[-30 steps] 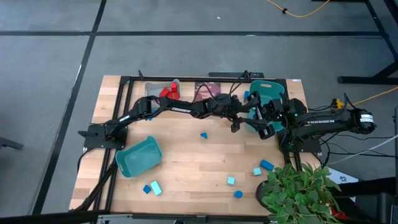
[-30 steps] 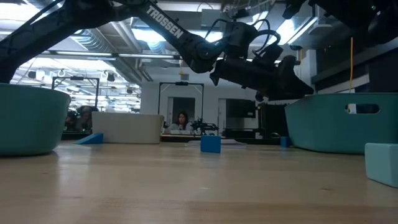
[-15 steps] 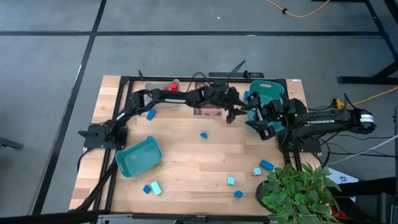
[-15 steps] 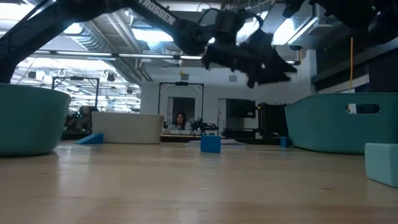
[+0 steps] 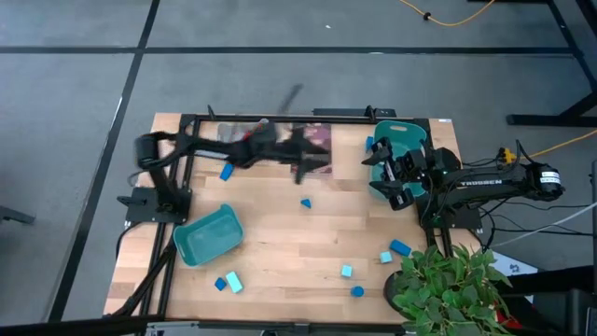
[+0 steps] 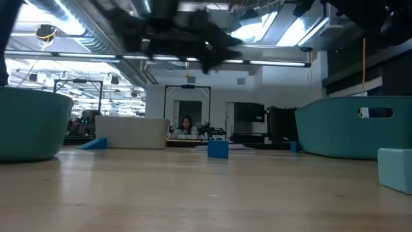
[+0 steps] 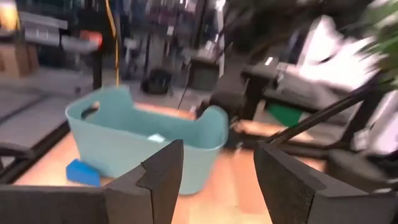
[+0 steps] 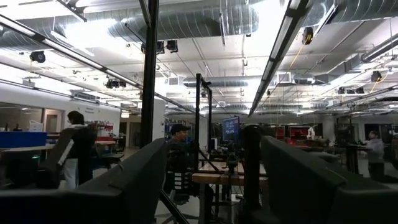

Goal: Sort & place blocks by color
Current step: Put the light blue block into the right green bin

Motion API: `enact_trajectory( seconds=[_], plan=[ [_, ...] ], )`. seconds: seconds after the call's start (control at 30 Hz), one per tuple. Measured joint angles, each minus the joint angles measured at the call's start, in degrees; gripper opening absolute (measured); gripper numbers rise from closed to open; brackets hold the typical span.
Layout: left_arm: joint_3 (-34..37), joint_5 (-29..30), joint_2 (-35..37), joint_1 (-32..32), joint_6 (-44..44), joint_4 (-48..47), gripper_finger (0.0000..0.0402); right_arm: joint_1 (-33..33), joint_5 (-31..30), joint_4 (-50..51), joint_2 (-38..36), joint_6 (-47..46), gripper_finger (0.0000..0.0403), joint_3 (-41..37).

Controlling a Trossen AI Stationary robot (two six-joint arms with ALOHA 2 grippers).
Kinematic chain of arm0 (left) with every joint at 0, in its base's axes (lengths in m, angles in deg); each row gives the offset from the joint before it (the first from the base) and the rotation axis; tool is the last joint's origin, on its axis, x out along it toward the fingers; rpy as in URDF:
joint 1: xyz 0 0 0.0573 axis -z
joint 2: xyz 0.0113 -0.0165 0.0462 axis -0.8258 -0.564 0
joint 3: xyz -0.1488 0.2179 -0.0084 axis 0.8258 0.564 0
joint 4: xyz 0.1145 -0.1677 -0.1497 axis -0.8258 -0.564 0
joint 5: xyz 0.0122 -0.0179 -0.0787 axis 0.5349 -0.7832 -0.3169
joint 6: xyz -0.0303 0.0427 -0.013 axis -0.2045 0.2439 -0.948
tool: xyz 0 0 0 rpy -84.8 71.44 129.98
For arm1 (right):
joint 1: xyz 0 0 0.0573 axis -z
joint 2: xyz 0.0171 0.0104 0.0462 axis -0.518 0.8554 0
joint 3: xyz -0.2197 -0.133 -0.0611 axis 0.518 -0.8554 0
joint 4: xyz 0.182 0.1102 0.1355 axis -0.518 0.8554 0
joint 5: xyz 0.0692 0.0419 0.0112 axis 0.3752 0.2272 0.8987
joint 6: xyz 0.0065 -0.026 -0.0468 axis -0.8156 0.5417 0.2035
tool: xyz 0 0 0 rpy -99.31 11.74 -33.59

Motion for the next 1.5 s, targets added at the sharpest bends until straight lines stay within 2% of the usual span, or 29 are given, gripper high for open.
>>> enact_trajectory(
  seconds=[0.13,0.27,0.53,0.7,0.8,0.9,1.1,1.23,1.37,1.5],
  plan=[
    [12.77,-0.04,10.96,2.27,-1.03,7.21,0.0189,0.0,0.0,0.07,0.0,0.12,0.0266,0.0],
    [20.04,0.09,22.45,4.97,-0.74,8.16,0.0189,0.0,-0.01,0.44,0.0,0.12,0.0266,0.0],
    [27.75,3.75,41.88,10.45,0.11,7.95,0.0188,0.0,-0.01,1.03,0.0,1.77,0.0266,0.0],
    [31.86,10.27,50.05,12.47,3.53,5.05,0.0188,0.0,-0.02,1.62,0.0,1.87,0.0266,0.0],
    [34.04,13.01,52.75,13.02,4.38,2.63,0.0188,0.0,-0.02,2.97,0.0,2.92,0.0266,0.0],
    [35.58,12.81,53.39,13.06,3.68,2.24,0.0188,0.0,-0.03,6.85,0.0,3.0,0.0266,0.0],
    [35.74,12.03,53.12,13.06,0.47,-3.38,0.0188,0.04,-2.61,23.34,0.02,1.57,0.0266,0.0],
    [35.74,12.02,53.1,13.06,-0.8,-9.34,0.0188,0.06,-3.52,30.45,0.02,-0.03,0.0266,0.0],
    [35.76,12.64,53.1,13.14,-0.8,-12.86,0.0188,0.04,-3.52,32.4,0.02,0.11,0.0266,0.0],
    [35.76,17.58,53.1,13.11,-0.04,-13.43,0.0188,0.04,-3.65,31.43,0.02,1.63,0.0266,0.0]
  ],
)
